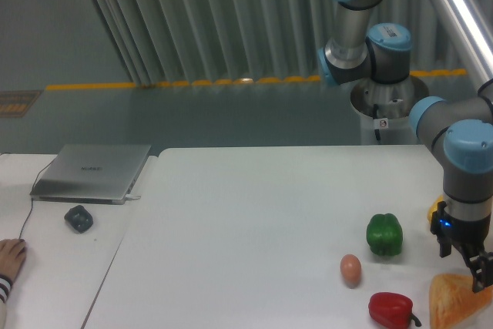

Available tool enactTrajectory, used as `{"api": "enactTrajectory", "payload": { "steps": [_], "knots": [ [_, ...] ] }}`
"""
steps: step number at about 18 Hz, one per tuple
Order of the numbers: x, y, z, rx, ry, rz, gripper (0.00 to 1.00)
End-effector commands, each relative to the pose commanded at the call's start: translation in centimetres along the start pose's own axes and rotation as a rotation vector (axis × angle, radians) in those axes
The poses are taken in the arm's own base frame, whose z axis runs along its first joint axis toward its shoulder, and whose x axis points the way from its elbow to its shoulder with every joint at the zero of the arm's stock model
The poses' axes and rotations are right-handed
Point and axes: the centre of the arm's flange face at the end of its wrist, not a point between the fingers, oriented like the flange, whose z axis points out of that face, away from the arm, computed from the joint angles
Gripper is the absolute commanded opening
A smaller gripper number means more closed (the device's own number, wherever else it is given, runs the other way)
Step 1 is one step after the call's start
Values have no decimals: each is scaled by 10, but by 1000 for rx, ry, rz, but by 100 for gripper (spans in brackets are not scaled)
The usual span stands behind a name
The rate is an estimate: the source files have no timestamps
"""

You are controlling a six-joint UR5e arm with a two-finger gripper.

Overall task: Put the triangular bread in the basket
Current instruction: 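Close the gripper on the triangular bread slice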

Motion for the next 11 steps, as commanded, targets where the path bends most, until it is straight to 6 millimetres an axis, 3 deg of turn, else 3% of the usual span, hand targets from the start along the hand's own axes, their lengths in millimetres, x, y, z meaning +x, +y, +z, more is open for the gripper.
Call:
{"api": "enactTrajectory", "payload": {
  "steps": [5,7,11],
  "knots": [
    [-1,-6,9,3,-7,-3,100],
    [0,-7,9,3,-6,0,91],
    [0,-7,10,1,-4,-3,55]
  ]
}}
